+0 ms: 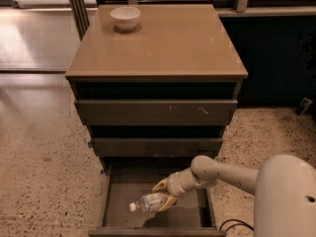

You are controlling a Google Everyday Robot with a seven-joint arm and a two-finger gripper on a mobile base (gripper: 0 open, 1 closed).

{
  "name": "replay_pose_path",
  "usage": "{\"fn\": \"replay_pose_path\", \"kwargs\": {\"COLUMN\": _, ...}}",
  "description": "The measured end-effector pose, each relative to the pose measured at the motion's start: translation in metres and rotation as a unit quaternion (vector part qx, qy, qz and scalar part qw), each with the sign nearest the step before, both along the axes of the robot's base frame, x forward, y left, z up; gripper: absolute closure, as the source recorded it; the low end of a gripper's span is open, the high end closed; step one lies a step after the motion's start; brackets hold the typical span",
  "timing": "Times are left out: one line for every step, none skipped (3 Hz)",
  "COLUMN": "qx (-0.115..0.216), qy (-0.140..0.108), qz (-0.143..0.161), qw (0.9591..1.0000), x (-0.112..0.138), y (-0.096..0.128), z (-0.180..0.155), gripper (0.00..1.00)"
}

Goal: Place blue plastic bottle into bottom drawer

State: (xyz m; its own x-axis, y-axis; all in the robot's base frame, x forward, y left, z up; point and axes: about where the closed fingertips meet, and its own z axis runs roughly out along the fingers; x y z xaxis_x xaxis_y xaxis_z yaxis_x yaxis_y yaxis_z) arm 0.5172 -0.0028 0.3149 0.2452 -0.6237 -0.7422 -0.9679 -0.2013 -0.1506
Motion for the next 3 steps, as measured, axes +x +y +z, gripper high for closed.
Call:
{"fn": "replay_pose_path", "kwargs": {"qx": 0.004, "qy": 0.018, "qz": -0.005, "qw": 0.9998, "x": 0.004, "y": 0.004, "z": -0.038, "gripper": 1.00}}
{"fn": "replay_pose_path", "kwargs": {"qx": 0.009, "qy": 0.022, "qz": -0.003, "qw": 0.9997, "x": 0.002, "y": 0.005, "z": -0.044, "gripper": 1.00}}
{"fn": "replay_pose_path", "kwargs": {"qx": 0.009, "qy": 0.040, "qz": 0.000, "qw": 0.9992, "x": 0.002, "y": 0.007, "z": -0.073, "gripper": 1.00}}
